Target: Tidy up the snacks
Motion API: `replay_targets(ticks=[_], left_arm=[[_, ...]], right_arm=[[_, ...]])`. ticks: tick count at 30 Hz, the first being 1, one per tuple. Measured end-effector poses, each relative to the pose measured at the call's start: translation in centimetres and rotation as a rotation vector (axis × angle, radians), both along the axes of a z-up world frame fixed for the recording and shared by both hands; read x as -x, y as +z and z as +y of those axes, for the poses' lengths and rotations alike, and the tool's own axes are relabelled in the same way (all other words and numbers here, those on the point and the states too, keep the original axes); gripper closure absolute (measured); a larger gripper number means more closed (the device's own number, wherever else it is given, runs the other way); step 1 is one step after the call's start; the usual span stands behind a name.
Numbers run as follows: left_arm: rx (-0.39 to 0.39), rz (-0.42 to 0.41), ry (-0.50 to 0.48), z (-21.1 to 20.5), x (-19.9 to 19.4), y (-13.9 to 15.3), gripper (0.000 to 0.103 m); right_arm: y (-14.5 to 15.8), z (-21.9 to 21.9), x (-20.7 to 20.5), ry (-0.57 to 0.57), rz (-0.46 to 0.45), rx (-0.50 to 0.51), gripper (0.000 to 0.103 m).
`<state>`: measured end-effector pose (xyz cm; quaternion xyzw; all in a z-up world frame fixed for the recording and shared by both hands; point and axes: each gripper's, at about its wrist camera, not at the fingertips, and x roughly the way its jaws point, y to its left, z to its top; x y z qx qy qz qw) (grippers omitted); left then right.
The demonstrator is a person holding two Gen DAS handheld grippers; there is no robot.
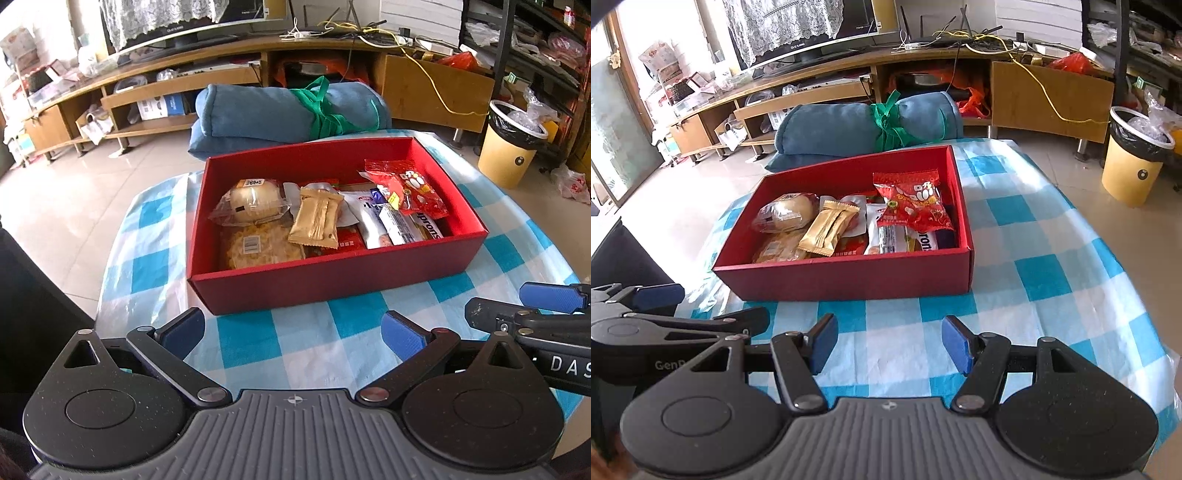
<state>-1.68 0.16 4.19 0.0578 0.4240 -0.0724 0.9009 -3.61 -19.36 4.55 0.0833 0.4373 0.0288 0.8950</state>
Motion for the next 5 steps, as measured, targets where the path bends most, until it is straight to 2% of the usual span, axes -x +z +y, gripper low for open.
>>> replay_targets(ticks=[5], left_arm=[[-0.003, -0.015, -0.005, -0.05, 0.73, 0.15, 0.0]], right_arm=[[0.18, -0.02, 0.83, 0.001, -0.007, -0.005, 0.046]])
